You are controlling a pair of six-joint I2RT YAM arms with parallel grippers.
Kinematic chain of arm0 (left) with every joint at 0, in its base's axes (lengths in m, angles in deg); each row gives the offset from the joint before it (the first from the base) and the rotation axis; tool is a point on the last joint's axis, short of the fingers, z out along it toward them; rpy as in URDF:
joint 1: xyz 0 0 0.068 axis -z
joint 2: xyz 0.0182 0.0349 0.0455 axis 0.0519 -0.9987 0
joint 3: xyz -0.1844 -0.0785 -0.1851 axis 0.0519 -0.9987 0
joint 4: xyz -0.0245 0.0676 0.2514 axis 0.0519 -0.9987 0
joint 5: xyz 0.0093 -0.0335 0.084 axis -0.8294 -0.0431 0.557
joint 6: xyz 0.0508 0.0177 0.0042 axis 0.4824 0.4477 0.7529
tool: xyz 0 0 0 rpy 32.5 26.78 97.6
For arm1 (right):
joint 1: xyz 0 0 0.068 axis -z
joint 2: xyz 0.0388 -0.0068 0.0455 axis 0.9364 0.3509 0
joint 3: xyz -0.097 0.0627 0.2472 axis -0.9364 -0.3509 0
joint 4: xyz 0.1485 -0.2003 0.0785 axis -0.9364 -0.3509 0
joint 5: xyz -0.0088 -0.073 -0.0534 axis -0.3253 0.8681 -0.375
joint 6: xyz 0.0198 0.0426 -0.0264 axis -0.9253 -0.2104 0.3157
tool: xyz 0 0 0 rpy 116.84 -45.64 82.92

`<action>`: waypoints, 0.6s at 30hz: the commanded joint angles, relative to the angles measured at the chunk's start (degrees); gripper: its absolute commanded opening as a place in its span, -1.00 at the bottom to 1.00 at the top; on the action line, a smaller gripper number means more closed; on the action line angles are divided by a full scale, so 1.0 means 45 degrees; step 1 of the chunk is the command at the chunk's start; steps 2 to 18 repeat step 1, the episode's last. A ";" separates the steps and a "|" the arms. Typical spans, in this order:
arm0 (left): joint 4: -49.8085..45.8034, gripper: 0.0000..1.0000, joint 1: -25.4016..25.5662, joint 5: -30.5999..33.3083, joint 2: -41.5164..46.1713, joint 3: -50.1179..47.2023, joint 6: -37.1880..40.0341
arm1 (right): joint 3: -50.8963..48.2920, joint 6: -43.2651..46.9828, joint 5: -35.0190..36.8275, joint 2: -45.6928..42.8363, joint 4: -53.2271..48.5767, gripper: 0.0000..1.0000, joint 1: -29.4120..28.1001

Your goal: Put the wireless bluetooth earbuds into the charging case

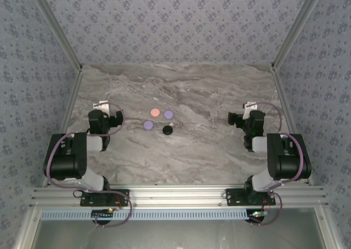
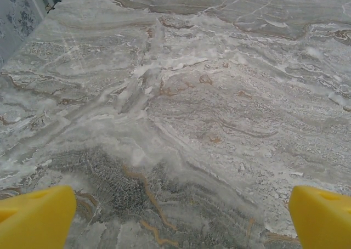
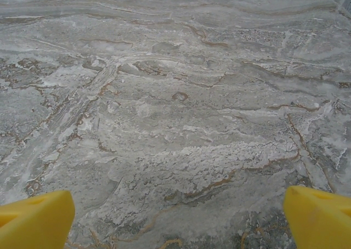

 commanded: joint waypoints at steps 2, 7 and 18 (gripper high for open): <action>0.0023 0.98 0.0053 -0.0020 0.0063 0.0163 -0.0112 | 0.0213 0.0121 0.0082 0.0011 0.0197 1.00 0.0014; 0.0023 0.98 0.0053 -0.0020 0.0063 0.0163 -0.0112 | 0.0213 0.0121 0.0082 0.0011 0.0197 1.00 0.0014; 0.0023 0.98 0.0053 -0.0020 0.0063 0.0163 -0.0112 | 0.0213 0.0121 0.0082 0.0011 0.0197 1.00 0.0014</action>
